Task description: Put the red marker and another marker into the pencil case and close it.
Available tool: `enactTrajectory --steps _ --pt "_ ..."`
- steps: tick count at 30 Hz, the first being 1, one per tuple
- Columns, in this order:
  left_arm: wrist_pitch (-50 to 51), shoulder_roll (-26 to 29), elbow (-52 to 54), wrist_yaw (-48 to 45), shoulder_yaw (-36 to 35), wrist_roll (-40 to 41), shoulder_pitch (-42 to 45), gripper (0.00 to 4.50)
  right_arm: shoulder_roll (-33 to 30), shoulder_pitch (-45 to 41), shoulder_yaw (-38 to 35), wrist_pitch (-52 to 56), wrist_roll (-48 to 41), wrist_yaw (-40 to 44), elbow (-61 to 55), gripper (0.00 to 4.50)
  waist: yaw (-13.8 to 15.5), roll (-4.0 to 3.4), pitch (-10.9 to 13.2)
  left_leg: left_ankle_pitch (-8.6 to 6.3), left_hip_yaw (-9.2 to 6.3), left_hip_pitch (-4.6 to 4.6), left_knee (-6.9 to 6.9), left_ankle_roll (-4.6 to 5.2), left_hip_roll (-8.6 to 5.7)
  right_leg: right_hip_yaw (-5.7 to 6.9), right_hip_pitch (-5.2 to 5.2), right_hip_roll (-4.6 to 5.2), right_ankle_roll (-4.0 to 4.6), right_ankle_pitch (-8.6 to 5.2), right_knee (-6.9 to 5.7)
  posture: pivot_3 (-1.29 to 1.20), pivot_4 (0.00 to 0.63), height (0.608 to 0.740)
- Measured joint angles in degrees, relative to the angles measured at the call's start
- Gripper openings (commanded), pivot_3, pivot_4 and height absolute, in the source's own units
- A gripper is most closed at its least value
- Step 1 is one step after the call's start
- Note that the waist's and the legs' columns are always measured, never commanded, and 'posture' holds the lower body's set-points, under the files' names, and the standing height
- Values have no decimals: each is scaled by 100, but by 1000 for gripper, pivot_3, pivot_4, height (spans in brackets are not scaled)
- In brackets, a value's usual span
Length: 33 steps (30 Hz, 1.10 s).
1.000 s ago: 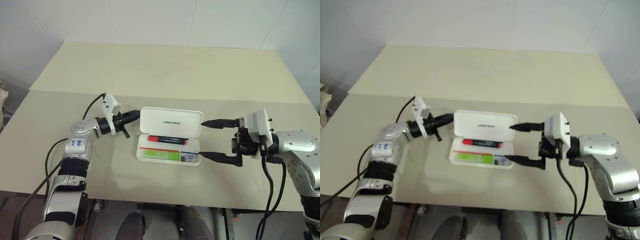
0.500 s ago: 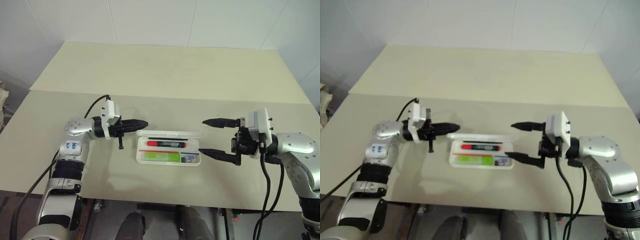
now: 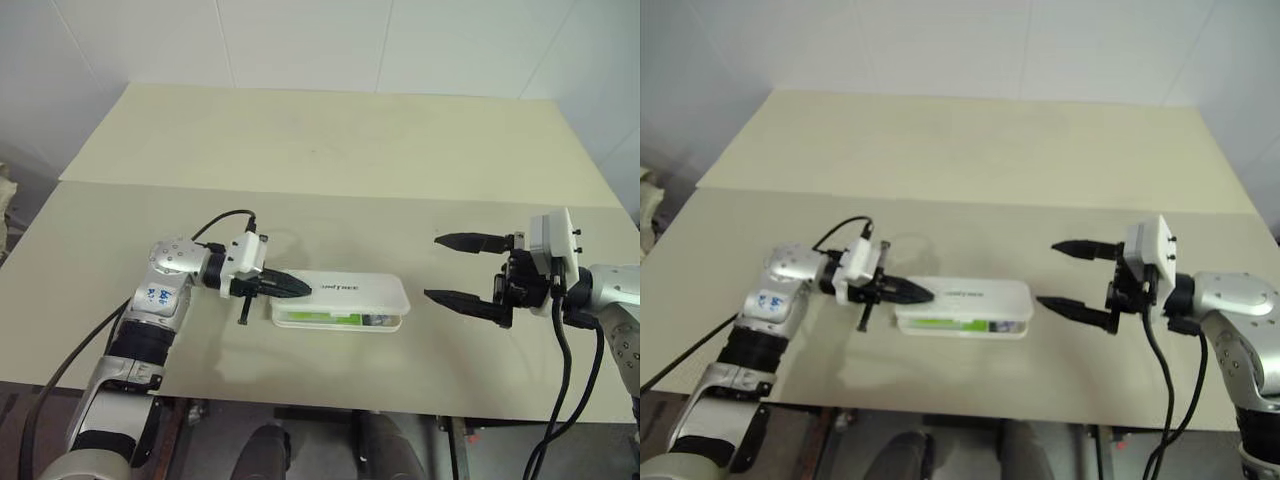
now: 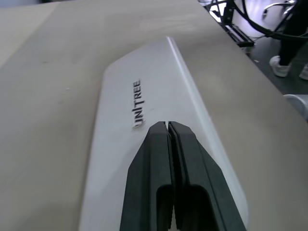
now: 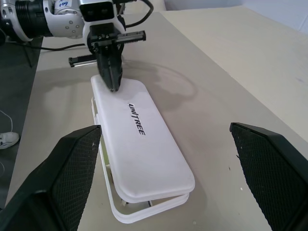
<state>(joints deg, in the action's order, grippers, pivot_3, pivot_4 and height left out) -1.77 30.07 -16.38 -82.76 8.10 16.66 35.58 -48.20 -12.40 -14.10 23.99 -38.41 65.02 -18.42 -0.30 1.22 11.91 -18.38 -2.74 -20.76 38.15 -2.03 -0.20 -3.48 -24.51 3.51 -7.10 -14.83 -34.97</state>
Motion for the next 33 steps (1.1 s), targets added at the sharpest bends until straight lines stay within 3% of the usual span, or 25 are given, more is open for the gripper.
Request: enactTrajectory --steps 15,25,33 --pt "364 139 274 797 391 -582 -137 13 93 155 -8 229 -251 -717 -830 4500 20 -1 -1 2 -2 15 3 2 -1 -1 13 1 0 0 -7 0 150 740" --pt "539 197 697 792 718 -752 -96 13 172 43 34 246 -305 -924 -915 4500 19 -1 -1 3 -2 20 1 5 -2 -1 21 1 1 0 -3 0 150 740" --pt "1239 46 941 1087 520 -429 -317 13 294 -70 204 213 -262 -946 -864 4500 11 0 -1 3 -3 18 2 5 0 -1 19 0 0 0 -4 0 150 740"
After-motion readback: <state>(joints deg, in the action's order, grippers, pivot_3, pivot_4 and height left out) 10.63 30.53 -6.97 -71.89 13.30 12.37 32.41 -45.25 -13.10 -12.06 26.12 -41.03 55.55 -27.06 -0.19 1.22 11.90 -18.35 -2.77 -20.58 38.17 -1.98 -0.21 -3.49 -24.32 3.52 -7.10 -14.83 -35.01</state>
